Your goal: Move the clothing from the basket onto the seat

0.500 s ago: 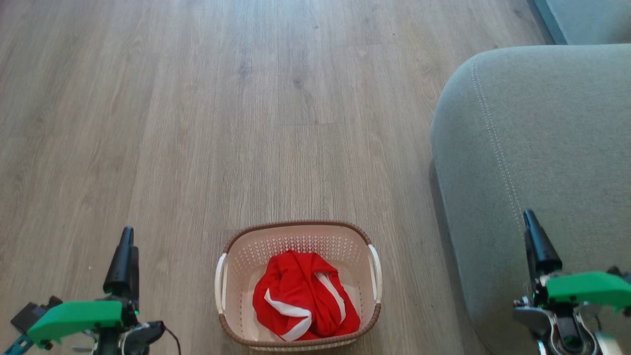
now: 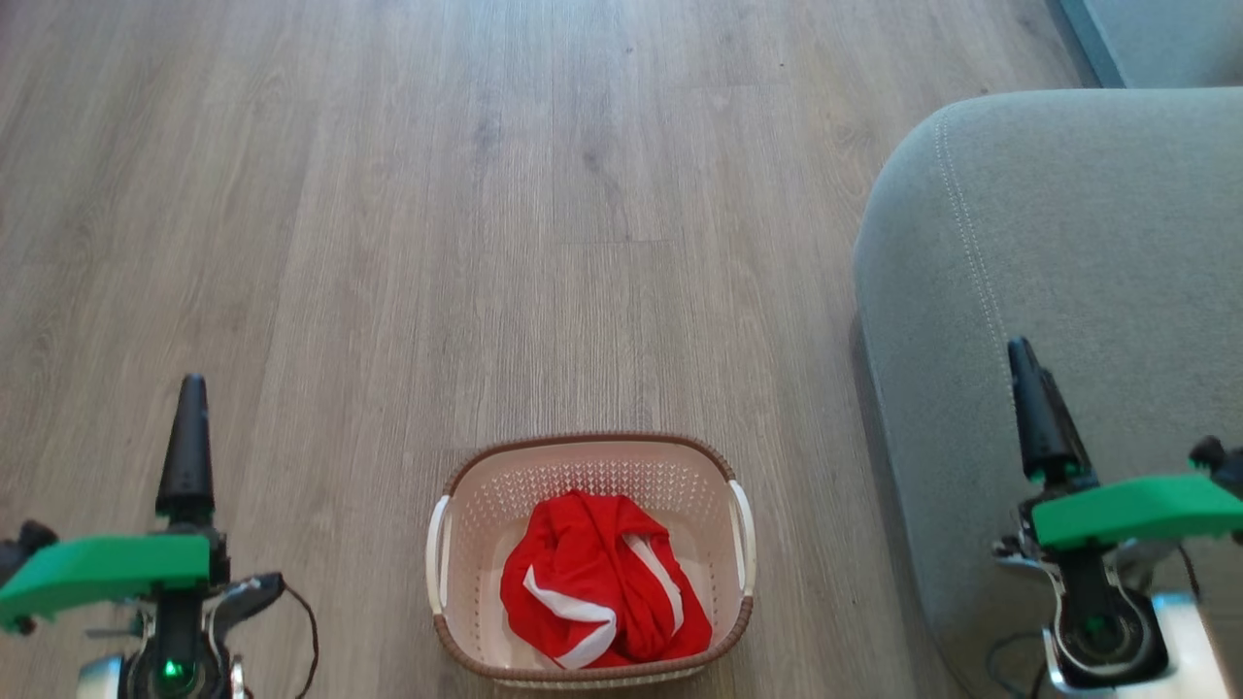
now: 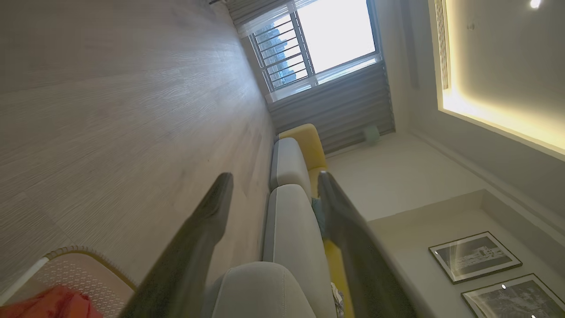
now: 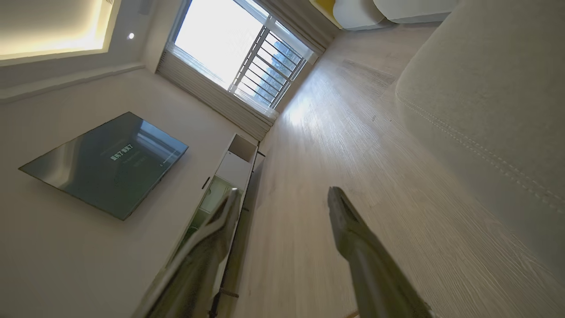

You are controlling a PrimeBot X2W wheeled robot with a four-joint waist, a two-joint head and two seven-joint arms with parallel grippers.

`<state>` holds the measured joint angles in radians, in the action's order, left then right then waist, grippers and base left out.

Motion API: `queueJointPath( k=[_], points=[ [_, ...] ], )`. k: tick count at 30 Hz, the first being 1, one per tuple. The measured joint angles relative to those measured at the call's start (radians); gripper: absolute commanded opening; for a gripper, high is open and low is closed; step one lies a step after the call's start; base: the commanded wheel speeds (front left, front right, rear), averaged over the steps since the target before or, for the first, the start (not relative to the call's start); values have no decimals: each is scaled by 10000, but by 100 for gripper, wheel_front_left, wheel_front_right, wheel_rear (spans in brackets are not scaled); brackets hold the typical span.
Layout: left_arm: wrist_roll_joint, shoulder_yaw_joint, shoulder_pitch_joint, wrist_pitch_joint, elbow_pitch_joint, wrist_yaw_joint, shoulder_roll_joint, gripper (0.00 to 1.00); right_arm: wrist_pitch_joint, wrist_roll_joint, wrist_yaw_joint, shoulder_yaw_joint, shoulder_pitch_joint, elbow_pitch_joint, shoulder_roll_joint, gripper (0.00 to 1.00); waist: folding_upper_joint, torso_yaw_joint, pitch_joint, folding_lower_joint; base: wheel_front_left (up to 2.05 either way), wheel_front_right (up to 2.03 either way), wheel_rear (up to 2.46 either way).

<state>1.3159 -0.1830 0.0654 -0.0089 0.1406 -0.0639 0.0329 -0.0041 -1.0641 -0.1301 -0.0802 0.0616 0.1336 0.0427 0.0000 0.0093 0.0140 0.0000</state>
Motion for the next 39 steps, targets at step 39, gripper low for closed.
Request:
queueJointPath(
  k=[39],
  points=[
    [-7469, 5841, 612, -1097, -2481, 4692, 1053, 100, -1137, 5039, -2, 1768, 522, -410, 523, 100, 0, -8, 24, 0, 0, 0, 0]
  ],
)
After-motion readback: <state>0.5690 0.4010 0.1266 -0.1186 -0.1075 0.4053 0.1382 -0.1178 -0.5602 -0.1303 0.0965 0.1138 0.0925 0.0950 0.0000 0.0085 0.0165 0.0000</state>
